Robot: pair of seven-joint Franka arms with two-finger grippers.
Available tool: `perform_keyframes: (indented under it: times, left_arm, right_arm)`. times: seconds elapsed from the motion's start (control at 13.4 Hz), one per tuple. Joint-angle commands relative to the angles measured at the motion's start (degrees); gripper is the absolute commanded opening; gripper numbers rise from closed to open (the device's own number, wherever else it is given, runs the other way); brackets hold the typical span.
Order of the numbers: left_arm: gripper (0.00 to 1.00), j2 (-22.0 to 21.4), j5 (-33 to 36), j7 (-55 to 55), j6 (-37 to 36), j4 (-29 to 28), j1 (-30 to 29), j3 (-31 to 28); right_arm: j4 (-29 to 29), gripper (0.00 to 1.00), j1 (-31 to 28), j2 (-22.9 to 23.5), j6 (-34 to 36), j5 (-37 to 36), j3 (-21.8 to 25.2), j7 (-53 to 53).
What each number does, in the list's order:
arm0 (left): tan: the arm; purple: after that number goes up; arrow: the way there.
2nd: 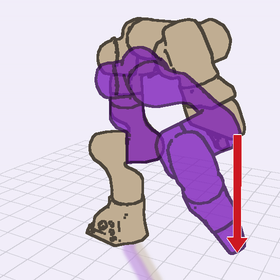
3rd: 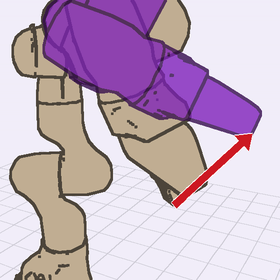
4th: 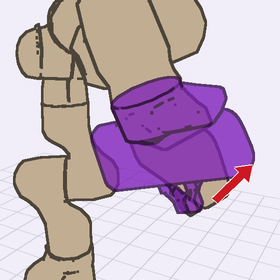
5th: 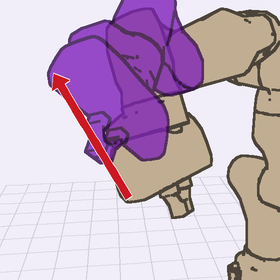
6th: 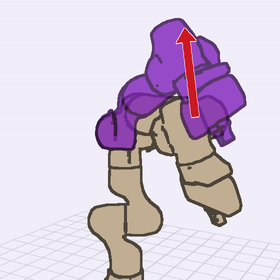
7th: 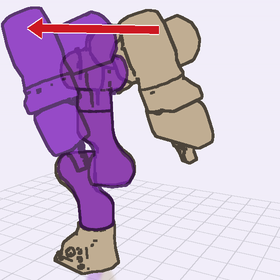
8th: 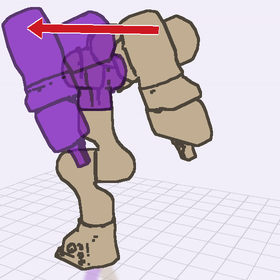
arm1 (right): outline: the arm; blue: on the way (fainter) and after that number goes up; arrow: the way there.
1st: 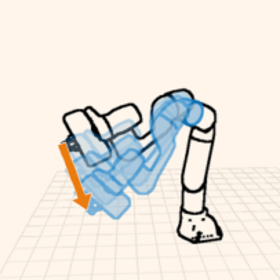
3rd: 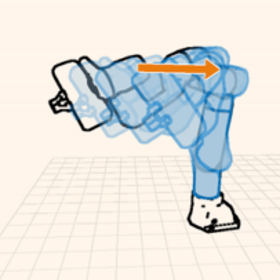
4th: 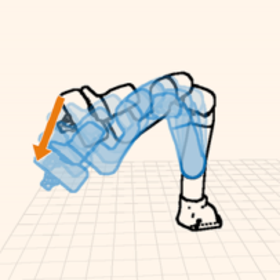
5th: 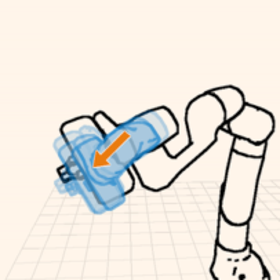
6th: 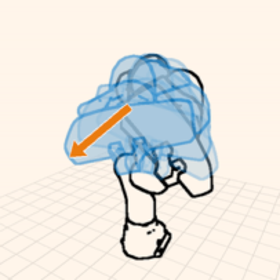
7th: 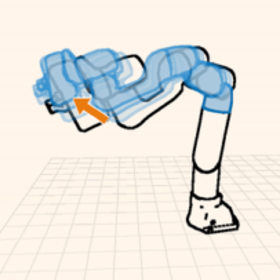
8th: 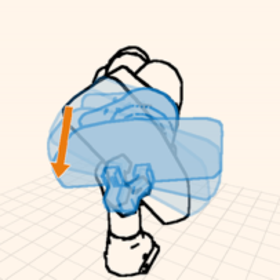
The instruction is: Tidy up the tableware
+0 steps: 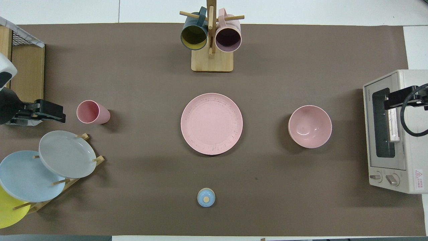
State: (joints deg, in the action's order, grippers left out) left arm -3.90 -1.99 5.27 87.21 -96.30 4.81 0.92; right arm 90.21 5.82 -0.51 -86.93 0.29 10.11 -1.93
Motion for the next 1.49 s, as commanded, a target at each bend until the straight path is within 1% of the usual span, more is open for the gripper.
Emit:
perform_keyframes:
  times: [0.0,0.15,0.3,0.6,0.67,0.82,0.9,1.12,1.27,1.34,1.42]
  left_arm:
    - [1.0,-0.7,0.1,-0.7,-0.7,0.1,-0.3,0.1]
    - [1.0,-0.7,0.1,-0.6,-0.7,0.1,-0.2,0.1]
    - [1.0,-0.7,0.1,-0.6,-0.7,0.1,-0.2,0.1]
    - [1.0,-0.8,0.1,-0.5,-0.7,0.1,-0.1,0.1]
    - [1.0,-0.8,0.1,-0.4,-0.7,0.0,-0.1,0.2]
    - [1.0,-1.0,0.1,-0.4,-0.8,-0.1,-0.1,0.2]
    - [1.0,-1.0,0.1,-0.4,-0.8,-0.1,-0.1,0.2]
    - [1.0,-1.0,0.1,-0.4,-0.8,-0.1,0.0,0.2]
    - [1.0,-1.0,0.1,-0.4,-0.7,-0.1,0.0,0.2]
    - [1.0,-1.0,0.1,-0.4,-0.7,-0.1,0.0,0.2]
    - [1.0,-1.0,0.1,-0.4,-0.7,-0.1,0.0,0.2]
  right_arm:
    - [-1.4,1.0,-0.2,0.7,1.5,-0.8,-0.3,-1.6]
    - [-1.4,1.0,0.0,0.6,0.9,-0.5,-0.3,-1.2]
    - [-1.0,1.0,0.8,0.2,0.6,0.0,-0.4,1.8]
    - [0.0,1.0,1.3,-0.2,1.2,0.2,-0.6,1.2]
    - [0.5,1.0,3.1,-0.4,1.2,1.1,-0.7,-0.3]
    - [0.6,1.0,6.8,0.0,-0.4,1.3,-0.8,1.0]
    - [0.5,1.0,9.5,0.8,-1.7,1.0,-0.8,3.1]
    - [0.1,1.0,14.9,6.4,-7.2,1.1,-0.8,7.2]
    - [1.2,1.0,17.7,10.0,-11.7,1.1,-0.9,10.8]
    - [2.9,1.0,18.6,11.2,-15.0,1.1,-0.9,11.9]
    - [6.9,1.0,19.7,11.3,-19.5,1.1,-0.9,12.8]
